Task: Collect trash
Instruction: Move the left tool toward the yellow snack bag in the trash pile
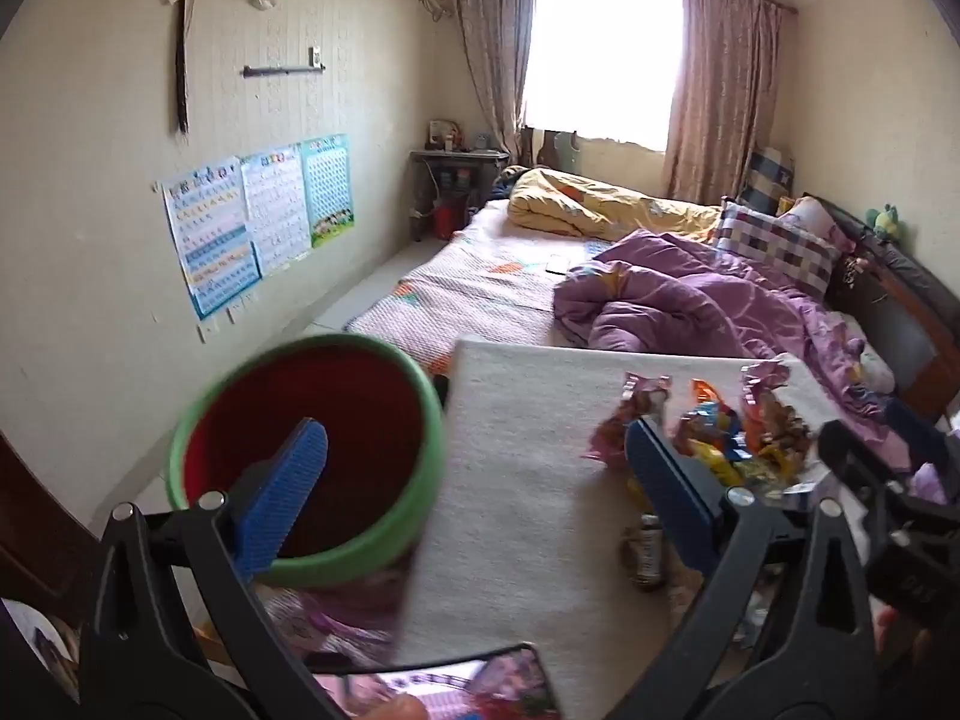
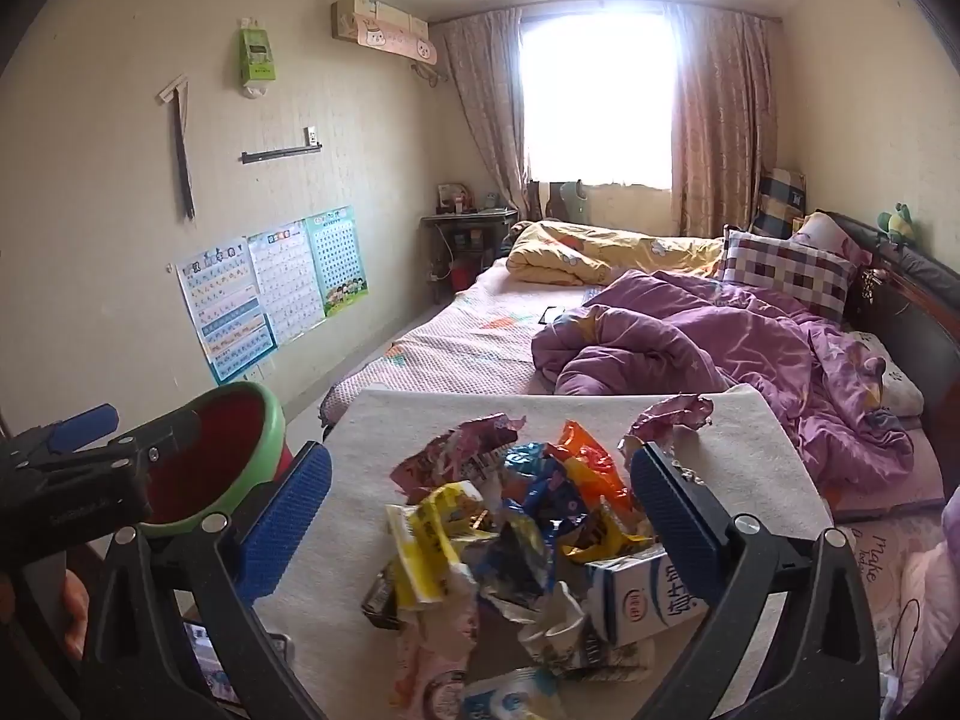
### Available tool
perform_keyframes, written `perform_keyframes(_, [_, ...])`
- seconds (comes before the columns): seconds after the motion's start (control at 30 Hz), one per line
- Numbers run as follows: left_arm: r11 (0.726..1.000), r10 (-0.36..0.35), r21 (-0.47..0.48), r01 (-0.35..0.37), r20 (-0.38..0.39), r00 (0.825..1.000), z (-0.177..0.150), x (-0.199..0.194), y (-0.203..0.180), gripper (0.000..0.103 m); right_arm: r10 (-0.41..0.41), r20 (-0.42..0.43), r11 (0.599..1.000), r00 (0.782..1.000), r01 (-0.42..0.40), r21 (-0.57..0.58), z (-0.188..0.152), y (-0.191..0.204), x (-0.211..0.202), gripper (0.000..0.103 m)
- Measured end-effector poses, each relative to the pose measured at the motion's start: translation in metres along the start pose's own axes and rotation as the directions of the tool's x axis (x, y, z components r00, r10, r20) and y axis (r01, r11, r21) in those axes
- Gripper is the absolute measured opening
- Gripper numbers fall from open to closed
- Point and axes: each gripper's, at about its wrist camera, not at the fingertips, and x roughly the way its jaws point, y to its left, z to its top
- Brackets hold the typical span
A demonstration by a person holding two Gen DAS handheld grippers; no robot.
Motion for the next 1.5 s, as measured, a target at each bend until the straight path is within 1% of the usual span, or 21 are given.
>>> perform_keyframes(0.07, [0.999,0.024,0.030,-0.024,0.016,1.000,0.001,0.001,0.011,0.098,-0.009,0.004,1.000,1.000,0.009,0.006,0.000,0.007,-0.001,0.096])
perform_keyframes(0.2, [0.998,0.045,0.043,-0.046,0.025,0.999,0.003,0.004,0.039,0.098,-0.040,-0.007,0.999,0.999,0.041,0.016,-0.005,0.022,-0.003,0.096])
perform_keyframes(0.33, [0.998,0.045,0.044,-0.046,0.026,0.999,0.003,0.008,0.055,0.098,-0.066,-0.008,0.998,0.998,0.066,0.021,-0.009,0.034,-0.006,0.096])
perform_keyframes(0.47, [0.999,0.030,0.043,-0.031,0.024,0.999,0.002,0.009,0.063,0.098,-0.076,0.001,0.997,0.997,0.076,0.030,-0.006,0.040,-0.010,0.096])
perform_keyframes(0.5, [0.999,0.031,0.043,-0.032,0.021,0.999,0.010,0.013,0.063,0.098,-0.076,0.006,0.997,0.997,0.076,0.032,-0.007,0.042,-0.011,0.096])
perform_keyframes(0.6, [0.999,0.028,0.027,-0.029,0.013,1.000,0.011,0.015,0.066,0.098,-0.072,0.017,0.997,0.997,0.072,0.029,-0.006,0.043,-0.013,0.096])
perform_keyframes(0.7, [1.000,0.019,-0.001,-0.019,0.005,1.000,0.011,0.015,0.068,0.098,-0.060,0.017,0.998,0.998,0.059,0.038,-0.006,0.039,-0.011,0.096])
perform_keyframes(0.77, [1.000,0.030,-0.005,-0.030,0.009,1.000,0.010,0.011,0.069,0.098,-0.051,0.013,0.998,0.999,0.050,0.040,-0.007,0.036,-0.009,0.096])
perform_keyframes(0.87, [0.999,0.039,-0.019,-0.039,0.015,0.999,0.009,0.008,0.063,0.098,-0.025,0.008,0.999,1.000,0.024,0.042,-0.006,0.029,-0.007,0.096])
perform_keyframes(1.0, [0.995,0.085,-0.057,-0.084,0.027,0.996,0.006,0.002,0.050,0.098,0.032,0.007,0.999,0.999,-0.032,0.012,-0.005,0.012,-0.002,0.096])
perform_keyframes(1.03, [0.994,0.086,-0.069,-0.084,0.022,0.996,0.005,0.001,0.046,0.098,0.049,0.003,0.999,0.999,-0.049,0.006,-0.004,0.008,-0.001,0.096])
perform_keyframes(1.13, [0.991,0.040,-0.129,-0.039,0.010,0.999,0.002,-0.004,0.037,0.098,0.110,-0.005,0.994,0.994,-0.110,-0.019,-0.001,-0.005,0.003,0.096])
perform_keyframes(1.2, [0.986,0.014,-0.166,-0.018,-0.023,1.000,0.000,-0.005,0.029,0.098,0.147,-0.030,0.989,0.989,-0.148,-0.027,-0.001,-0.013,0.008,0.096])
perform_keyframes(1.23, [0.985,0.025,-0.167,-0.031,-0.036,0.999,-0.001,-0.006,0.024,0.098,0.172,-0.044,0.985,0.984,-0.173,-0.027,-0.001,-0.017,0.010,0.096])
perform_keyframes(1.27, [0.985,0.055,-0.164,-0.060,-0.034,0.998,-0.001,-0.009,0.019,0.098,0.190,-0.052,0.981,0.980,-0.192,-0.030,-0.001,-0.020,0.011,0.096])
perform_keyframes(1.3, [0.983,0.086,-0.160,-0.089,-0.028,0.996,-0.002,-0.012,0.013,0.098,0.200,-0.056,0.979,0.978,-0.202,-0.039,-0.001,-0.024,0.011,0.096])
perform_keyframes(1.37, [0.980,0.123,-0.158,-0.125,-0.023,0.992,-0.004,-0.016,0.002,0.098,0.220,-0.065,0.973,0.973,-0.224,-0.059,-0.002,-0.030,0.011,0.096])
perform_keyframes(1.43, [0.975,0.145,-0.164,-0.147,-0.026,0.989,-0.005,-0.020,-0.006,0.098,0.253,-0.080,0.964,0.964,-0.258,-0.058,-0.003,-0.038,0.011,0.096])
perform_keyframes(1.5, [0.971,0.160,-0.172,-0.163,-0.034,0.987,-0.007,-0.023,-0.013,0.098,0.272,-0.078,0.960,0.959,-0.277,-0.053,-0.002,-0.044,0.010,0.096])
